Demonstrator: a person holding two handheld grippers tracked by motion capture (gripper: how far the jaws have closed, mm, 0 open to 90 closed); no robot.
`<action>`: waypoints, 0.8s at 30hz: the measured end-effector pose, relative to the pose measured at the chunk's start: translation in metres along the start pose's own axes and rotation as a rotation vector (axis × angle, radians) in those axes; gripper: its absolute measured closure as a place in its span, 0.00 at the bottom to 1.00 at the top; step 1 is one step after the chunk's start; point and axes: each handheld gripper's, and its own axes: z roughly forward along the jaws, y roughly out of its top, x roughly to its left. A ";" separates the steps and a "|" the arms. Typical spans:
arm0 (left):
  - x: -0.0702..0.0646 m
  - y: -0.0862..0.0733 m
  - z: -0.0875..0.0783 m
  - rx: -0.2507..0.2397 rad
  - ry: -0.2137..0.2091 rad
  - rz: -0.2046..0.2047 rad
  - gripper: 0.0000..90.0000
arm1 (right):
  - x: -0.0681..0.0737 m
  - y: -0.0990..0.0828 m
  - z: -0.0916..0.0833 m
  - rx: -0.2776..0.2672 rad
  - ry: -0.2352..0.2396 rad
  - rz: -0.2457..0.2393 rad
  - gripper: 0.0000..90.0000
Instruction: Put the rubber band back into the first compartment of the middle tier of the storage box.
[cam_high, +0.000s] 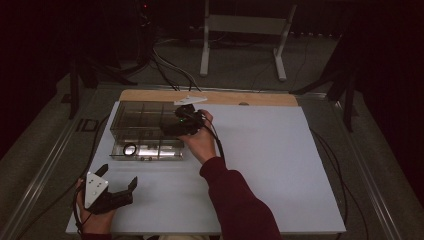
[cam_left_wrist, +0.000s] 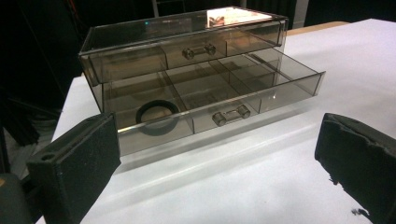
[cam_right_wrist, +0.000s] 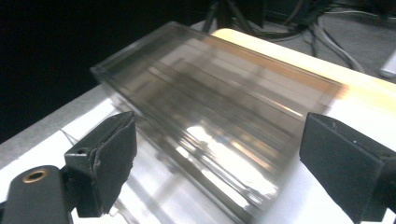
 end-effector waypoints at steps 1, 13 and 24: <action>0.000 0.000 0.000 0.002 0.001 0.002 0.01 | -0.005 -0.002 -0.005 0.001 -0.012 0.001 0.13; 0.000 0.002 0.000 0.016 0.015 0.010 0.00 | -0.060 -0.042 -0.058 -0.015 -0.111 0.037 0.10; 0.001 0.001 0.000 0.030 0.031 0.002 0.00 | -0.098 -0.093 -0.107 -0.008 -0.231 0.012 0.04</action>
